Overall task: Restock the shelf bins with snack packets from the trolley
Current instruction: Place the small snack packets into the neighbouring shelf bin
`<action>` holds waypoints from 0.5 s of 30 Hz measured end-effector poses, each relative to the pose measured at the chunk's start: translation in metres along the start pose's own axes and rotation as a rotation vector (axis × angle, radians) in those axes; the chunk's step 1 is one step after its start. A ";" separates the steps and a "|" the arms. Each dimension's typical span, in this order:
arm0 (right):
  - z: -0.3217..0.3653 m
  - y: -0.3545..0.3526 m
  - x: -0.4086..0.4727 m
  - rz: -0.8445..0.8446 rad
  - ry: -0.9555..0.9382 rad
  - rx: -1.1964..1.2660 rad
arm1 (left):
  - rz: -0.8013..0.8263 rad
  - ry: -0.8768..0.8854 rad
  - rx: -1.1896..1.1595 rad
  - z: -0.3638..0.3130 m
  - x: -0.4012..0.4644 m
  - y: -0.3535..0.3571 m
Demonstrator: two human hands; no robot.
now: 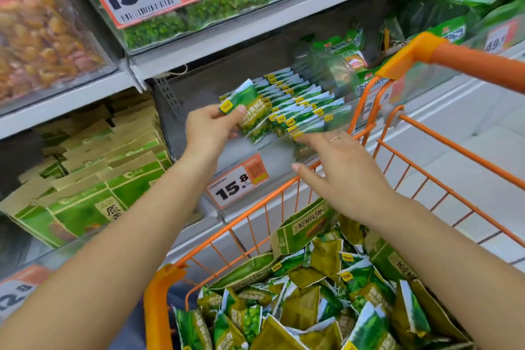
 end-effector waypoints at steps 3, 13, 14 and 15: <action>-0.001 0.011 -0.001 0.064 -0.042 -0.079 | 0.042 -0.234 0.236 0.036 0.045 0.020; -0.006 0.025 -0.002 -0.002 -0.086 -0.099 | 0.063 -0.164 0.615 0.059 0.089 0.064; -0.005 0.026 -0.002 0.005 -0.089 -0.103 | 0.084 -0.169 0.618 0.062 0.090 0.065; -0.004 0.027 -0.002 0.014 -0.097 -0.106 | 0.117 -0.190 0.609 0.064 0.090 0.065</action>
Point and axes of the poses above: each hand's wrist, its own x-axis towards the middle knuckle, its own y-axis out of the palm, z = x × y, the point moved 1 cm from there along x, towards the middle knuckle, and after that the axes turned 5 degrees about -z, right-handed, at the moved point
